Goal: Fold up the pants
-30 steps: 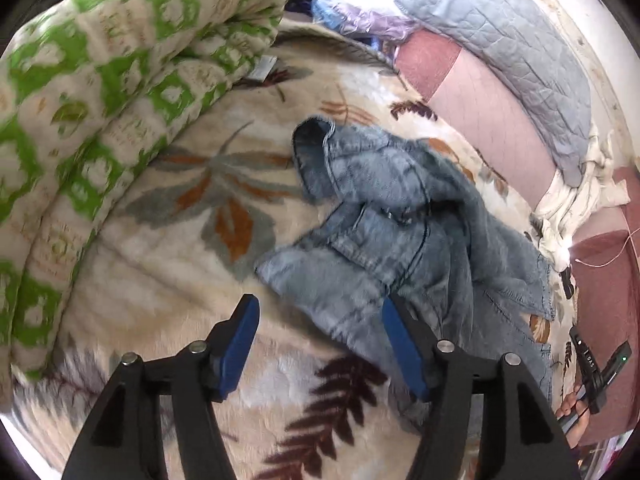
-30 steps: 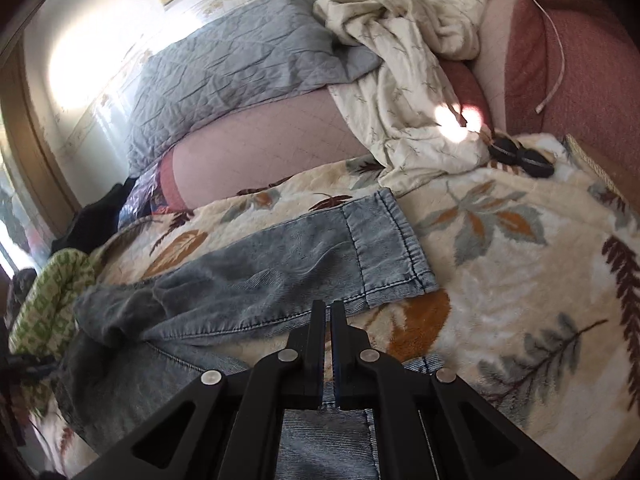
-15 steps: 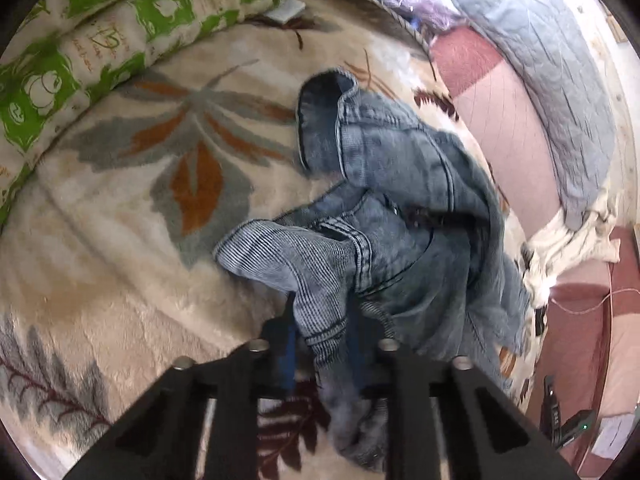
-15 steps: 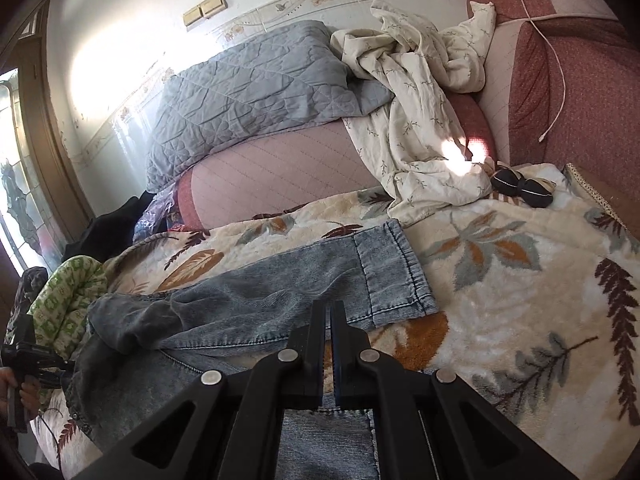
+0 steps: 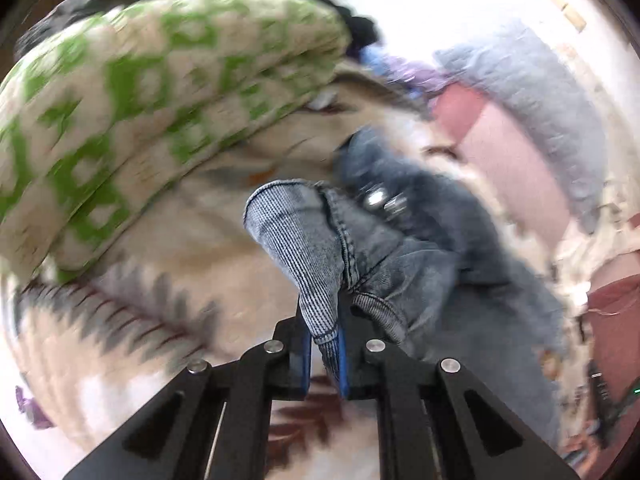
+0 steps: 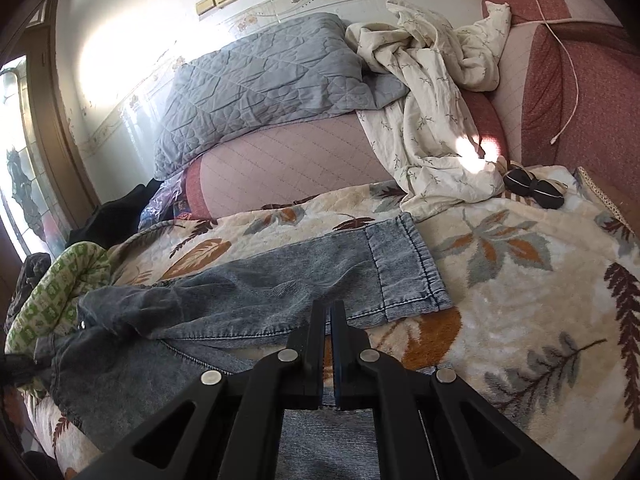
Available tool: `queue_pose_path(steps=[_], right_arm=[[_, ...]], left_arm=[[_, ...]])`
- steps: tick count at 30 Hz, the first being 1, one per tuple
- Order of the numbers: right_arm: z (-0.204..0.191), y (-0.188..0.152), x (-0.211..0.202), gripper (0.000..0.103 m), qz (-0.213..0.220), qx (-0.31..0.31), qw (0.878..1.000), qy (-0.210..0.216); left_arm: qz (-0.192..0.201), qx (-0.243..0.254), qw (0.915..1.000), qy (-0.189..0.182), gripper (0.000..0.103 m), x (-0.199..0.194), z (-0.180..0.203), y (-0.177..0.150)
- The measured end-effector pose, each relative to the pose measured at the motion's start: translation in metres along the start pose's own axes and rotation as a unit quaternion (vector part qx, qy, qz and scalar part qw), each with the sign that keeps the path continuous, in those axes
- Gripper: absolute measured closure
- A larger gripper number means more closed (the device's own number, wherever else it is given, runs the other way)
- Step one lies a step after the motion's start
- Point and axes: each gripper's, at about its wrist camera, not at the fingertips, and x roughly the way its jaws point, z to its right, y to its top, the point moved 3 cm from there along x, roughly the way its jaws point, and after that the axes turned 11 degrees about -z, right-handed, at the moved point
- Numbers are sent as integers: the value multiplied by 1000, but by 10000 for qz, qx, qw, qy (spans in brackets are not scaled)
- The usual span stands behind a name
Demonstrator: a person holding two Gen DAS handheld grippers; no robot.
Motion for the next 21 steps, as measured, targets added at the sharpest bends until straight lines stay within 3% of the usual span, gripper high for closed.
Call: queue_pose_path(steps=[2, 10, 15, 18, 21], right_arm=[[3, 0, 1, 100, -36, 51, 10000, -3], [13, 2, 3, 100, -50, 196, 9998, -65], [12, 4, 1, 100, -27, 131, 9999, -48], [13, 4, 0, 100, -30, 100, 9999, -53], [14, 4, 0, 100, -36, 168, 9998, -62]], left_arm=[[-239, -312, 9992, 24, 92, 14, -13, -11], [210, -112, 9995, 214, 92, -26, -11, -35], [-297, -311, 9987, 260, 86, -13, -20, -39], [-68, 14, 9988, 492, 77, -34, -7, -38], [572, 467, 9946, 726, 75, -69, 15, -24]])
